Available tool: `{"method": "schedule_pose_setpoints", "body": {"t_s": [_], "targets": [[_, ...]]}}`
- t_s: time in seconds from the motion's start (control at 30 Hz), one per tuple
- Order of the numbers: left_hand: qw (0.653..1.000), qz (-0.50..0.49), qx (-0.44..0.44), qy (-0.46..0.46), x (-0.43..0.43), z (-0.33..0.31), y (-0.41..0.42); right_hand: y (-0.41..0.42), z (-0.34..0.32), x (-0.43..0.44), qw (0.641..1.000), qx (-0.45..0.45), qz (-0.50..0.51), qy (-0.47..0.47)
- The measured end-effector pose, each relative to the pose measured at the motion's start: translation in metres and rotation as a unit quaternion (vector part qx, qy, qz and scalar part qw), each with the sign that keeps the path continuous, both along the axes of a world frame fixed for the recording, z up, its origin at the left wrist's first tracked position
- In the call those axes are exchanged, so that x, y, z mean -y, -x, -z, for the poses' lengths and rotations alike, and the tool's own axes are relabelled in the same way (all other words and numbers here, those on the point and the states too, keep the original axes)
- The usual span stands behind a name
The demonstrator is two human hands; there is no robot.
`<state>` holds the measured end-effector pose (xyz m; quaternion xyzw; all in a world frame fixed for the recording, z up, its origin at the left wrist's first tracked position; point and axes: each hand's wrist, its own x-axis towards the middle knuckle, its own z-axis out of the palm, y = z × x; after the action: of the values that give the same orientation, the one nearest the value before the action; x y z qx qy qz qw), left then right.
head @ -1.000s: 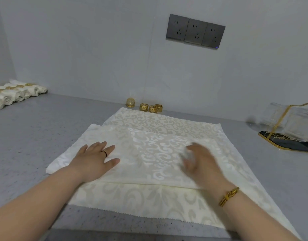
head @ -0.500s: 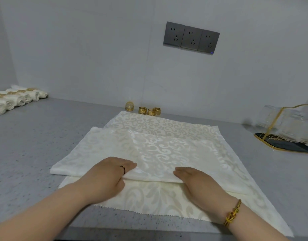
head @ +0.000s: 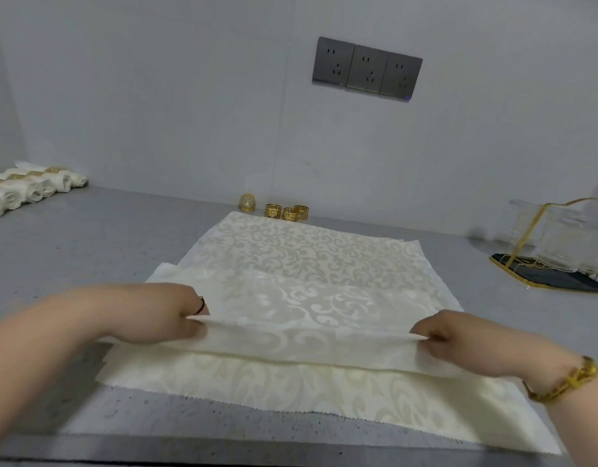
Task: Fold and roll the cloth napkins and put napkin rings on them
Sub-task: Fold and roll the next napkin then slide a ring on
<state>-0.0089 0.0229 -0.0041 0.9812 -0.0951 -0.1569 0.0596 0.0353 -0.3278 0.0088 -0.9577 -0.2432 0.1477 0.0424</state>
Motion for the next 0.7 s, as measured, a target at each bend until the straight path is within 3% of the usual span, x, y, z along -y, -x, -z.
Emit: {"method": "schedule_pose_setpoints", "body": {"t_s": [0.1, 0.27, 0.5, 0.7], "targets": [[0.999, -0.029, 0.011, 0.030, -0.021, -0.010, -0.022, -0.026, -0.002, 0.005, 0.997, 0.015, 0.057, -0.054], [0.980, -0.154, 0.127, 0.026, -0.041, -0.001, -0.066, -0.073, 0.013, -0.006, 0.976, 0.096, 0.164, -0.103], [0.965, -0.209, 0.156, 0.014, -0.046, 0.034, -0.093, -0.112, 0.038, -0.037, 0.963, 0.210, 0.168, -0.026], [0.962, -0.222, 0.158, 0.034, -0.054, 0.041, -0.101, -0.128, 0.061, -0.038, 0.954, 0.255, 0.161, 0.005]]}}
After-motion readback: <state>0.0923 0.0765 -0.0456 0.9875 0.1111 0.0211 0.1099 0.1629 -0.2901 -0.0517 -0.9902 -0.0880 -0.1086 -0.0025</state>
